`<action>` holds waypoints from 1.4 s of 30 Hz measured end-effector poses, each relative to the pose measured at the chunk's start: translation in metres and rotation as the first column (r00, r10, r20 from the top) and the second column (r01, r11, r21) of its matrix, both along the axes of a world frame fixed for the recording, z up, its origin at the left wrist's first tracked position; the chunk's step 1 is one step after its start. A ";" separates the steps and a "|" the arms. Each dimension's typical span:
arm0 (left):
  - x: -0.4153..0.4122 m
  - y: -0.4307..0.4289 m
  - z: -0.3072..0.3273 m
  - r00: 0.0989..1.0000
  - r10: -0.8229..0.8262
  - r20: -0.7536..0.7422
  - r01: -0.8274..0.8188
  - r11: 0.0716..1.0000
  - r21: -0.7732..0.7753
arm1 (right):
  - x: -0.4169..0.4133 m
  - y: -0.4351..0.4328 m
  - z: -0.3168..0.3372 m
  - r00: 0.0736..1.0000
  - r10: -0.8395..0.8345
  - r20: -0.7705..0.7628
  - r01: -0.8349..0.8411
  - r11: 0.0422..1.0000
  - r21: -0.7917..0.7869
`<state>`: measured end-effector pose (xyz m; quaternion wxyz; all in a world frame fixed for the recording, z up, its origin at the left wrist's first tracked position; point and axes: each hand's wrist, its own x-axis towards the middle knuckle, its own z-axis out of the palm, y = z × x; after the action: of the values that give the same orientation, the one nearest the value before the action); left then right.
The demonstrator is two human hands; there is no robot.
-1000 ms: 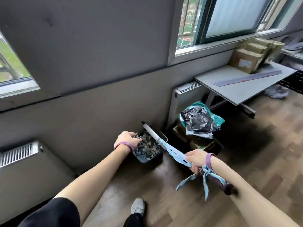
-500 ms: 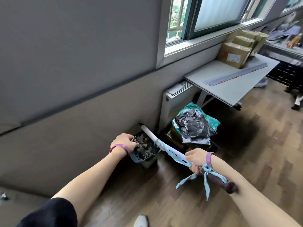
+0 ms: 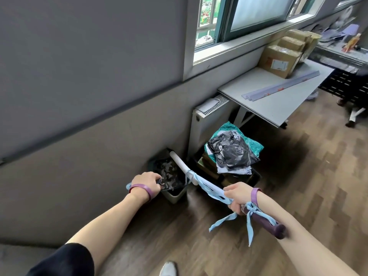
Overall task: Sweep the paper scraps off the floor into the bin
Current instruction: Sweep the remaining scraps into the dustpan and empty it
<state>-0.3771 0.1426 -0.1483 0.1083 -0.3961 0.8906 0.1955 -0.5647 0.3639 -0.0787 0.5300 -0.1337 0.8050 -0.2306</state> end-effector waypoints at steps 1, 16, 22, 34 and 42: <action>-0.001 0.002 -0.002 1.000 -0.030 0.007 0.030 0.999 -0.024 | 0.000 -0.001 0.001 1.000 0.002 -0.003 -0.002 1.000 0.009; 0.002 0.028 -0.041 0.860 -0.426 0.281 0.486 0.851 -0.199 | 0.005 0.020 -0.005 0.996 -0.074 -0.047 0.075 0.997 0.011; 0.021 0.038 -0.071 0.778 -0.473 0.413 0.551 0.830 -0.089 | 0.010 0.028 -0.014 0.994 -0.094 -0.050 0.096 0.994 0.050; 0.014 0.045 -0.072 0.696 -0.431 0.574 0.581 0.808 -0.097 | 0.017 0.043 -0.029 0.994 -0.033 -0.099 0.046 0.990 0.131; 0.003 0.051 -0.061 0.686 -0.422 0.593 0.610 0.778 -0.152 | 0.026 0.047 -0.027 0.989 0.082 -0.119 -0.062 0.984 0.167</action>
<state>-0.3744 0.1935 -0.2096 0.3302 -0.1750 0.9203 -0.1157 -0.5389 0.4105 -0.1059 0.4953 -0.1333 0.8476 -0.1361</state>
